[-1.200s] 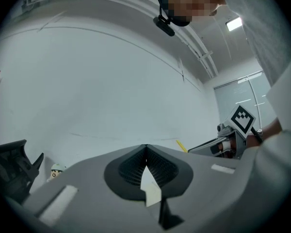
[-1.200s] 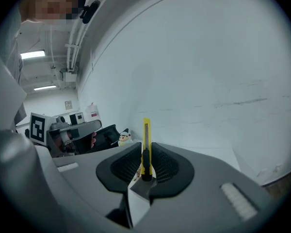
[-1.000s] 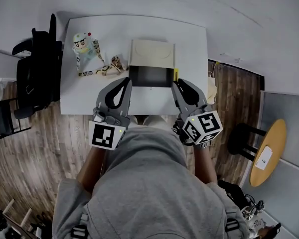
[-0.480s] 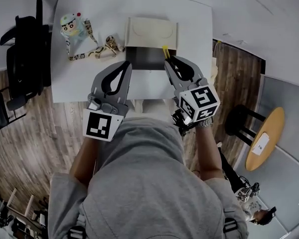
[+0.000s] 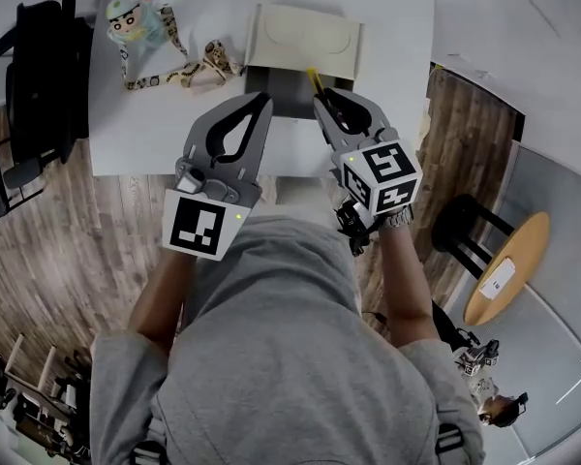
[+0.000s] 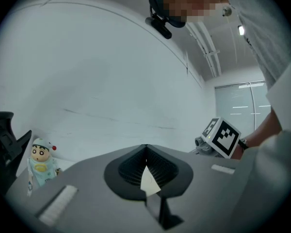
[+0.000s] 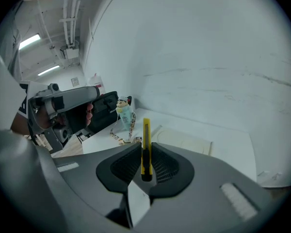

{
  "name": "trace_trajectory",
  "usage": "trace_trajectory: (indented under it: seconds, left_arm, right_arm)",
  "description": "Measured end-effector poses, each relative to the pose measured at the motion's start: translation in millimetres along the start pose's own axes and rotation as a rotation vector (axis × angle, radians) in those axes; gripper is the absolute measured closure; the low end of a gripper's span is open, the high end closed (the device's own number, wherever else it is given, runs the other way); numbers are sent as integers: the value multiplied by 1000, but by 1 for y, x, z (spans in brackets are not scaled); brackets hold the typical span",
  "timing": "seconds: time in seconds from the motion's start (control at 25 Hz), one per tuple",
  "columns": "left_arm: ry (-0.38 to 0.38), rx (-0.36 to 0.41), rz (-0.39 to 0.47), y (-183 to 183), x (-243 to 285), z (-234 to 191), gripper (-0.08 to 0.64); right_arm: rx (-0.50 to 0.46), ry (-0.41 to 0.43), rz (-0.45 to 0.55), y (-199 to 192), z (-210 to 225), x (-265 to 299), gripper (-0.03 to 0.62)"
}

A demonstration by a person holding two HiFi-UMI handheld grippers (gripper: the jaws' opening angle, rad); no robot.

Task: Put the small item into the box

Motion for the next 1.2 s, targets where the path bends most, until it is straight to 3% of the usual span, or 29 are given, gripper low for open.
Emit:
trace_trajectory:
  seconds: [0.64, 1.2]
  left_arm:
    - [34, -27, -24, -9, 20, 0, 557]
    - [73, -36, -37, -17, 27, -13, 557]
  right_arm:
    - [-19, 76, -147, -23, 11, 47, 511]
    - [-60, 81, -275, -45, 22, 81, 511]
Point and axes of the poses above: the fingertips, and each gripper's own axes: x forward along the fingers, z to its right, y out of its top, the point moved 8 cm from there along -x, backward along the fingers, and after that the axes turned 10 degrees about x, right-handed, at the moved point
